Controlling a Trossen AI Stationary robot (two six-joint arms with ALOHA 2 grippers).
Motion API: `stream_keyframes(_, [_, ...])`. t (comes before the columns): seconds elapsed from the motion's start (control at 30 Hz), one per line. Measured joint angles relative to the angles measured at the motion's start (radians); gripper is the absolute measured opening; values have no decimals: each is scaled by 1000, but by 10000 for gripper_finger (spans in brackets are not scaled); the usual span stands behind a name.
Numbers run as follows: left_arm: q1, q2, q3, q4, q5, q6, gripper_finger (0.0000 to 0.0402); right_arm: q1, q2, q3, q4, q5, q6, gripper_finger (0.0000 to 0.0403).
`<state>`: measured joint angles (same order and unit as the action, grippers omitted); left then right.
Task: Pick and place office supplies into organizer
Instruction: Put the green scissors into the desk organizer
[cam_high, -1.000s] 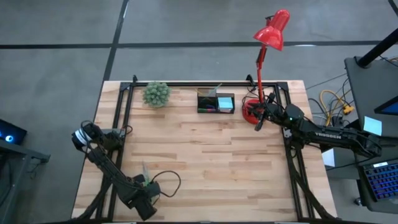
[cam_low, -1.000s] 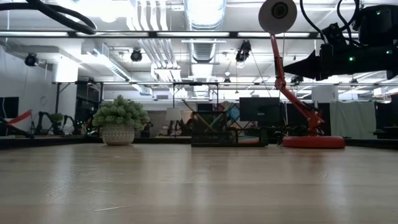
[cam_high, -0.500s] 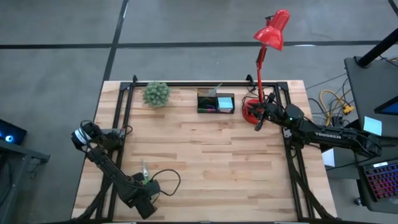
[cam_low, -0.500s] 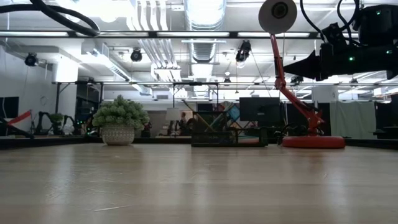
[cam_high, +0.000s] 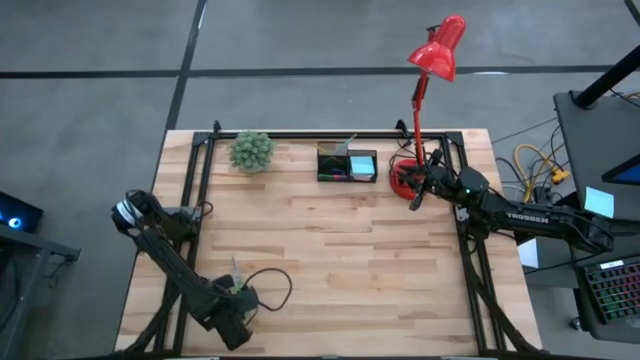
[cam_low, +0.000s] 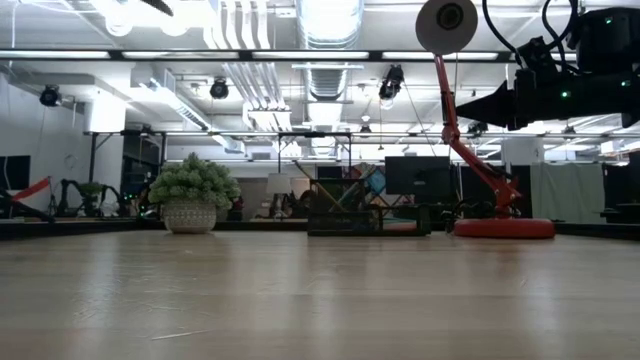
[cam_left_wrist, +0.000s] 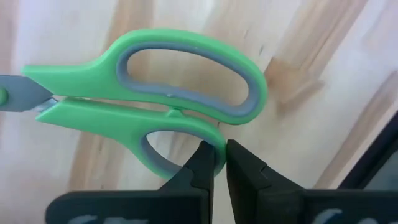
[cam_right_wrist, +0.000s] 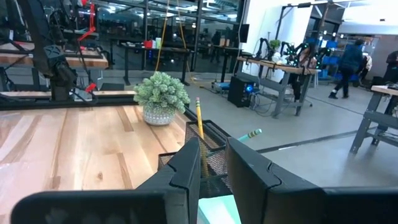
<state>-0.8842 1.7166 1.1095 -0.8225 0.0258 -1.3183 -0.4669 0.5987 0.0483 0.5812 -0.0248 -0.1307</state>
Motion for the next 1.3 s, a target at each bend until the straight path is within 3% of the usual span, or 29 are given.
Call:
stream_keyframes(0.43, [64, -195, -1, 3, -279, 74, 6, 0, -1, 0, 0, 0, 0, 68])
stream_keyframes(0.6, [108, -247, -1, 25, -359, 180, 6, 0, 0, 0, 0, 0, 0, 68])
stream_keyframes(0.93, [248, -320, -3, 152, -373, 461, 6, 0, -1, 0, 0, 0, 0, 68])
stream_keyframes(1.3, [422, -393, 4, 239, -265, 693, 6, 0, -1, 0, 0, 0, 0, 68])
